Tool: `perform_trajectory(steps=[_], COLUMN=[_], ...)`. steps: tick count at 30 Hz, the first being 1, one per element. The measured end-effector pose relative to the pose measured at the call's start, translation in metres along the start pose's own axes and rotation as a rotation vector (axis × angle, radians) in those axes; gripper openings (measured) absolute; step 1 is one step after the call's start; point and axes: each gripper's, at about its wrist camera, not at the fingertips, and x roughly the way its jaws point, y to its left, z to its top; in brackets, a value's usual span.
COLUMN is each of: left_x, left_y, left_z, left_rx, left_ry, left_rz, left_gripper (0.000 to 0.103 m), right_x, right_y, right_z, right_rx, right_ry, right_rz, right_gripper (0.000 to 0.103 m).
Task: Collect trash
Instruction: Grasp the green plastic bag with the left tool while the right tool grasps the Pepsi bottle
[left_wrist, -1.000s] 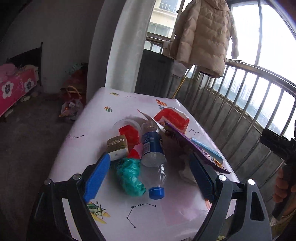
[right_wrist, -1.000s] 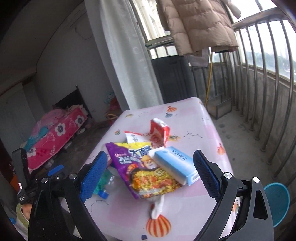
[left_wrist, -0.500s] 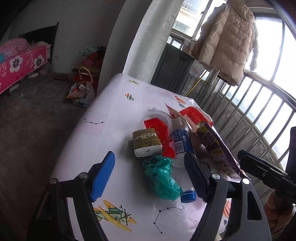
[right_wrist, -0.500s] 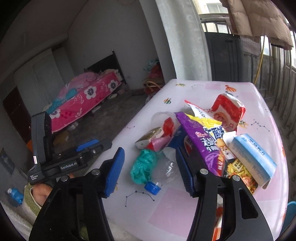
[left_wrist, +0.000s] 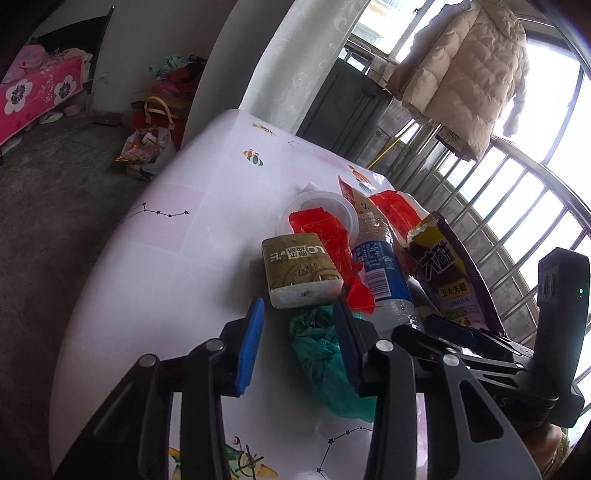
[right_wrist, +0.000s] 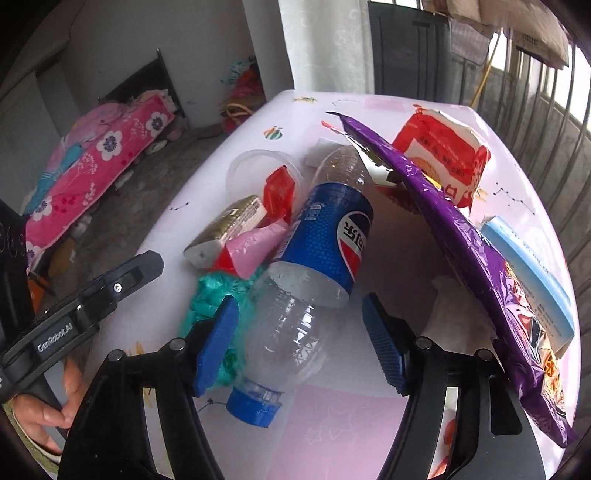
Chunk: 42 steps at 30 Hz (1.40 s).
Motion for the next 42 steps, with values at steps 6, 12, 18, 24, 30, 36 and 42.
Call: perform_trajectory(steps=[6, 12, 18, 24, 30, 36, 42], left_x=[0.005, 0.005, 0.012, 0.018, 0.019, -0.004, -0.035], left_y=[-0.002, -0.005, -0.011, -0.018, -0.017, -0.020, -0.029], left_z=[-0.008, -0.013, -0.019, -0.028, -0.038, -0.054, -0.084], left_rx=[-0.028, -0.040, -0.050, -0.022, -0.028, -0.067, -0.082], left_ry=[0.047, 0.072, 0.133, 0.163, 0.185, 0.207, 0.246], left_rz=[-0.064, -0.084, -0.120, -0.079, -0.043, 0.001, 0.042], left_gripper=[0.035, 0.036, 0.036, 0.036, 0.031, 0.030, 0.033], right_x=[0.013, 0.002, -0.012, -0.027, -0.039, -0.058, -0.075], right_y=[-0.001, -0.012, -0.018, -0.026, -0.038, -0.047, -0.050], right_z=[-0.002, -0.007, -0.019, -0.035, -0.048, -0.068, -0.080], right_rx=[0.038, 0.112, 0.150, 0.158, 0.181, 0.163, 0.097], right_ry=[0.066, 0.086, 0.106, 0.125, 0.154, 0.210, 0.267], right_rz=[0.012, 0.062, 0.088, 0.131, 0.186, 0.226, 0.239], right_gripper=[0.071, 0.066, 0.066, 0.066, 0.065, 0.065, 0.067])
